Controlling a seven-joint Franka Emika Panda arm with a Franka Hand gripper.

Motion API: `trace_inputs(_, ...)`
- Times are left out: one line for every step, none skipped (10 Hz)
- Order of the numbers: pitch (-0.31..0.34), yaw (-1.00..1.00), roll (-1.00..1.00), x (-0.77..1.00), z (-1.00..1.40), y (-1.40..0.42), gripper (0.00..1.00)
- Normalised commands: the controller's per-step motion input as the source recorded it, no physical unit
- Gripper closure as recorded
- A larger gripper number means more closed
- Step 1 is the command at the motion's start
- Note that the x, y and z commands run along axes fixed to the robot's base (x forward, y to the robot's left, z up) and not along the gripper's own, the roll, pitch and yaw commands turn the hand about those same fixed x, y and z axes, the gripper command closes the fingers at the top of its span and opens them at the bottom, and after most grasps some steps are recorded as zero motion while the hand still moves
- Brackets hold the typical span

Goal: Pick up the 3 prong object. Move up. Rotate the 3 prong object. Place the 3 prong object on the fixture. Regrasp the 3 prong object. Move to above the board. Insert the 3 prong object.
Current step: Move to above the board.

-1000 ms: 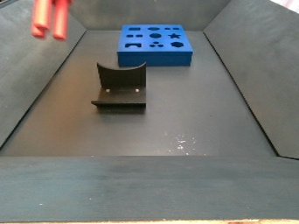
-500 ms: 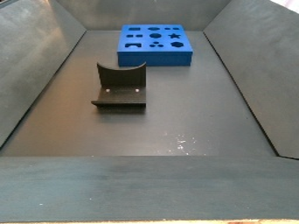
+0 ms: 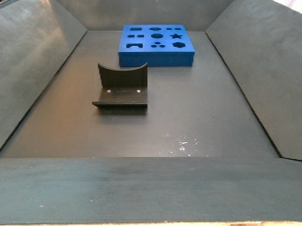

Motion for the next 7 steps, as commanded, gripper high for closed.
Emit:
trace_inputs(-0.011, 0.03, -1.00, -0.75, -0.01, -1.00, 1.00)
trace_inputs(-0.021, 0.03, -1.00, -0.75, 0.00, -1.00, 1.00)
trace_inputs(-0.034, 0.03, -1.00, -0.76, 0.00, -1.00, 1.00)
trace_inputs(-0.048, 0.04, -1.00, -0.77, -0.01, -1.00, 1.00)
trace_inputs(-0.069, 0.04, -1.00, -0.79, 0.00, -1.00, 1.00)
trace_inputs(-0.093, 0.03, -1.00, -0.81, -0.01, -1.00, 1.00)
trace_inputs(-0.115, 0.03, -1.00, -0.82, -0.01, -1.00, 1.00)
